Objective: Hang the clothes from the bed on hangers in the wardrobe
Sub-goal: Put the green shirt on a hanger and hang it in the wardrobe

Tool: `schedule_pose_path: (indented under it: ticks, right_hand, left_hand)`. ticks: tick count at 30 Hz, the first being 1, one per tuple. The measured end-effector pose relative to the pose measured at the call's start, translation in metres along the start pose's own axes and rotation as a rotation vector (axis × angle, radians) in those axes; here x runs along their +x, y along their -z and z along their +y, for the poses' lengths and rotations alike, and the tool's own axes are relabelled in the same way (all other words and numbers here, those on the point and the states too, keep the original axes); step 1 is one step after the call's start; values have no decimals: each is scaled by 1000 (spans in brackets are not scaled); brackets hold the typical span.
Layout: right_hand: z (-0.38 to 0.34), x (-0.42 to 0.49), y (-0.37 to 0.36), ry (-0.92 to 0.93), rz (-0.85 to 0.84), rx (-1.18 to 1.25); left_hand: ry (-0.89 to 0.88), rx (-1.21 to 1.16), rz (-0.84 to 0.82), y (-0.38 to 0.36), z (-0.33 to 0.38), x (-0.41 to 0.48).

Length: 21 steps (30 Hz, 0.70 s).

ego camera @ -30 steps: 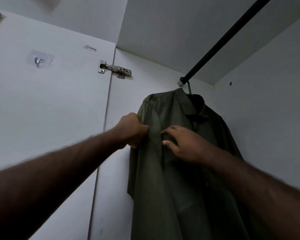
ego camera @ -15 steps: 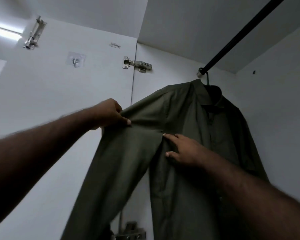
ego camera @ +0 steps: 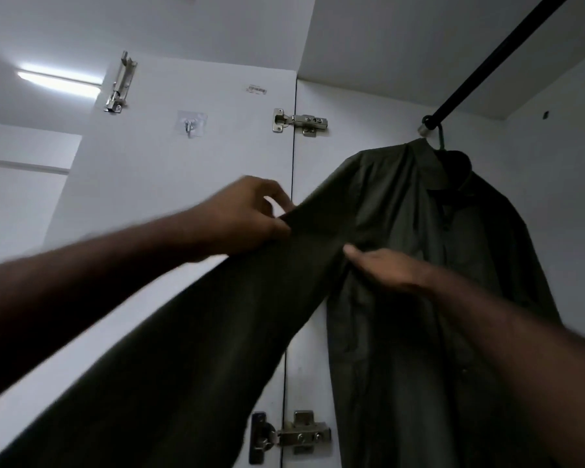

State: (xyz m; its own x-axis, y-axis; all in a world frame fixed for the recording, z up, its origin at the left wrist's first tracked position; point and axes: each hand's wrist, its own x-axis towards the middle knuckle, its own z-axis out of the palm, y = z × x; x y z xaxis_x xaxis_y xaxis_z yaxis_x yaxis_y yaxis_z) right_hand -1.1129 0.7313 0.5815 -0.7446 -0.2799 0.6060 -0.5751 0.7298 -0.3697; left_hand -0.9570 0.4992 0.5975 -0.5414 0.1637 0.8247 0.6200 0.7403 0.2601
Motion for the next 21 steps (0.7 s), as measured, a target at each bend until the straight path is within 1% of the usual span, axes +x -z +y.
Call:
schedule_pose_path:
  ticks: [1, 2, 3, 4, 5, 7, 8, 9, 10, 11, 13, 14, 15, 16, 18, 20, 21]
  right_hand:
    - [-11, -7, 8, -35, -40, 255]
    - [-22, -15, 19, -30, -79, 473]
    - [-29, -19, 29, 5, -78, 597]
    - [-34, -23, 39, 49, -41, 624]
    - [-34, -24, 47, 78, 23, 566]
    - [-30, -29, 56, 51, 161, 342]
    - [-26, -33, 60, 25, 196, 260]
    - [-18, -37, 64, -10, 206, 214]
    - [-12, -43, 68, -41, 197, 210]
    - [-4, -49, 73, -67, 206, 194]
    - [9, -58, 85, -111, 276, 116]
    - [15, -63, 91, -124, 311, 78]
    - [20, -65, 95, -129, 339, 58]
    - [23, -69, 100, -128, 368, 51]
    - [30, -72, 107, -116, 440, 49]
    - [33, -72, 114, -101, 509, 62]
    - [35, -69, 118, -85, 540, 67]
  left_hand:
    - [-85, 44, -26, -16, 7, -8]
    - [-175, 95, -61, -33, 14, -16]
    - [-249, 135, -117, -52, 19, -24]
    - [-297, 158, -202, -70, 22, -34]
    - [-323, 176, -309, -87, 25, -43]
    - [-379, 209, -504, -115, 29, -63]
    - [-424, 205, -550, -125, 30, -70]
    - [-466, 191, -554, -134, 28, -74]
    - [-496, 203, -515, -139, 24, -74]
    - [-519, 262, -434, -144, 18, -70]
    - [-519, 458, -202, -151, 2, -59]
    - [-495, 507, -89, -153, -7, -52]
    - [-450, 503, 11, -155, -16, -47]
    - [-381, 449, 89, -158, -23, -42]
    - [-184, 259, 179, -168, -28, -36]
    - [-24, 107, 207, -184, -26, -30]
    - [10, 69, 203, -193, -23, -27]
